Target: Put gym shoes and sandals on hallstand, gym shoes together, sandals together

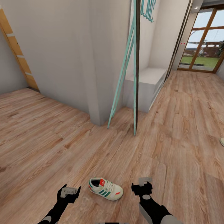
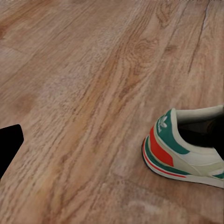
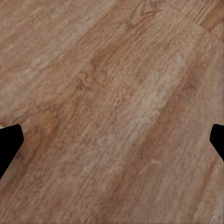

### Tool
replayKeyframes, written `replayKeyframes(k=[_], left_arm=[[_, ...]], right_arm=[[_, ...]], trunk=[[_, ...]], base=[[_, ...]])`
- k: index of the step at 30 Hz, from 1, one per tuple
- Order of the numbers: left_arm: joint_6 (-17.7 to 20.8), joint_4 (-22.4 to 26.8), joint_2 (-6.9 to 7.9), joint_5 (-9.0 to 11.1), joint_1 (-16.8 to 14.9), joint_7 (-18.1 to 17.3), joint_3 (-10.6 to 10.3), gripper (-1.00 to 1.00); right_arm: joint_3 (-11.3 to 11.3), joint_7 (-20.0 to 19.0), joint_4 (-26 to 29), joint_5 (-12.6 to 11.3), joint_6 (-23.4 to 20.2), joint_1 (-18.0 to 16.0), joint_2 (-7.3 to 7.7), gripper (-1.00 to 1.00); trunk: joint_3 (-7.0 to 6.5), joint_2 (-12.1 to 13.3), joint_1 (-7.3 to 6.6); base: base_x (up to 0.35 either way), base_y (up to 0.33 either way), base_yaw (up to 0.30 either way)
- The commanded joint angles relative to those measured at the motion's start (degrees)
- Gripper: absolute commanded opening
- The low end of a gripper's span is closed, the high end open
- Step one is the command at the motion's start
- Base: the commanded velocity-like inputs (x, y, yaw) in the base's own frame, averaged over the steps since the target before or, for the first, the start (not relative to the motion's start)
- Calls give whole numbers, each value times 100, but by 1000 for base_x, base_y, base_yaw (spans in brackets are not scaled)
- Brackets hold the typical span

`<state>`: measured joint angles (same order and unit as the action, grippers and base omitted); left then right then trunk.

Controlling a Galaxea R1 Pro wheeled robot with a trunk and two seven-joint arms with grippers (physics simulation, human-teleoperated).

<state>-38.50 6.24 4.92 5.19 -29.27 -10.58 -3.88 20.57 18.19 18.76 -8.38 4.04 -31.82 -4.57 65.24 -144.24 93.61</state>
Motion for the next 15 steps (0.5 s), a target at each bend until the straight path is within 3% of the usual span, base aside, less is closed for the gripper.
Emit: replayKeyframes(k=[1, 9, 15], left_arm=[[0, 0, 0, 0, 0, -1, 2, 100], [0, 0, 0, 0, 0, 3, 5, 100], [0, 0, 0, 0, 0, 3, 7, 100]], right_arm=[[0, 0, -4, -1, 0, 0, 0, 100], [0, -4, -191, -13, 29, 6, 0, 100], [0, -2, -336, -21, 197, 8, 0, 100]], trunk=[[0, 0, 0], [0, 0, 0], [0, 0, 0]], base=[[49, 0, 0], [20, 0, -25], [4, 0, -192]])
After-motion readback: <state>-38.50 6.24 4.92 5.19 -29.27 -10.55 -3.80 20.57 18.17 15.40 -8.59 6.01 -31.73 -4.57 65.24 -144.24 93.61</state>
